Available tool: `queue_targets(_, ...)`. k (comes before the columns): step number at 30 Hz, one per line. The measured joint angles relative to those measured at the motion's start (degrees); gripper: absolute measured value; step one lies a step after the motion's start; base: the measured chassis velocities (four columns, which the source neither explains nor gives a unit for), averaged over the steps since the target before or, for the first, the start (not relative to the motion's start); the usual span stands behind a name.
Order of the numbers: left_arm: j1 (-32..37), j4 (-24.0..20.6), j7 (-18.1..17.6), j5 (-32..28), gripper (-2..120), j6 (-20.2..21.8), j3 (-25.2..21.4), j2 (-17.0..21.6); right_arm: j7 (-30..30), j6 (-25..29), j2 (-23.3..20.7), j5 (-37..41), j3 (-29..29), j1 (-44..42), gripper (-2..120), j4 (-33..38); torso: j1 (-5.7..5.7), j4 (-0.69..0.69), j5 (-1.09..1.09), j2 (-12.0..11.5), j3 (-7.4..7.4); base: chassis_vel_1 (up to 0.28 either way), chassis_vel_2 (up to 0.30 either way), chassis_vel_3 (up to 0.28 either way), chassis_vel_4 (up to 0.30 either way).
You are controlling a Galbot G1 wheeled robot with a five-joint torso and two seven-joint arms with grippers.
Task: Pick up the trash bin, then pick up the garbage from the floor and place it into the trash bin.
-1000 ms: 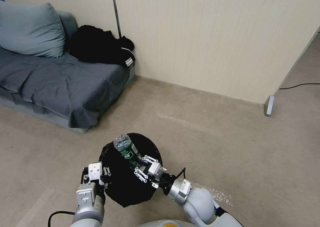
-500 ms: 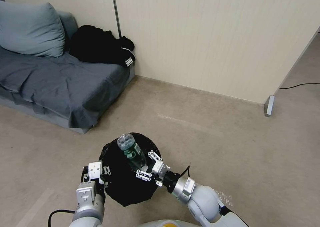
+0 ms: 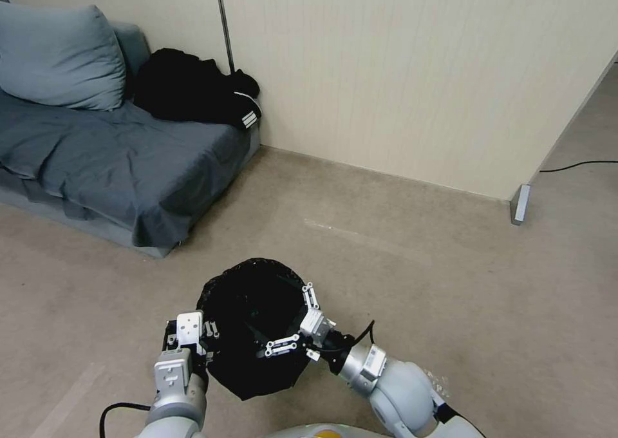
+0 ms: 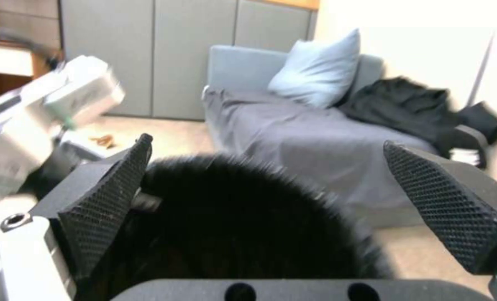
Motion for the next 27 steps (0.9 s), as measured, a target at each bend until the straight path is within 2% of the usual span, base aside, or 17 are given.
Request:
queue_targets(9, 0.2, 0.2, 0.1, 0.0, 1, 0.0, -0.6, 0.0, 6.7, 0.0, 2.3, 1.2, 6.2, -2.7, 100, 10.2, 0.0, -0.01, 0.0, 0.0, 0.0, 0.0, 0.0, 0.0, 0.0)
queue_targets(11, 0.3, 0.3, 0.2, -0.5, 1, 0.0, -1.6, 0.0, 10.3, -1.4, 4.0, 1.2, 10.5, -4.8, 100, 15.4, 0.0, 0.01, 0.0, 0.0, 0.0, 0.0, 0.0, 0.0, 0.0)
queue_targets(13, 0.3, 0.3, 0.2, -0.7, 1, 0.0, -1.8, 0.0, 11.0, -1.7, 4.4, 1.0, 11.6, -5.5, 100, 16.5, 0.0, 0.0, 0.0, 0.0, 0.0, 0.0, 0.0, 0.0, 0.0)
queue_targets(15, 0.2, 0.0, 0.2, -2.1, 1, 0.3, -2.8, 0.7, 14.4, -4.0, 6.0, 0.0, 16.6, -10.3, 100, 20.8, 0.0, -0.01, -0.01, 0.0, 0.0, 0.0, 0.0, 0.0, 0.0)
queue_targets(21, -0.1, -1.1, 0.2, -4.3, 1, 0.8, -3.7, 1.8, 23.0, -7.1, 8.2, -2.6, 21.7, -16.5, 100, 22.2, 0.0, -0.01, 0.01, 0.0, -0.01, 0.0, 0.0, 0.0, 0.0)
queue_targets(27, 0.2, -1.5, 0.0, -5.3, 1, 0.8, -4.0, 1.9, 24.8, -7.9, 9.9, -2.5, 24.0, -19.0, 100, 20.3, 0.0, 0.0, 0.0, 0.0, -0.01, 0.0, 0.0, 0.0, 0.0)
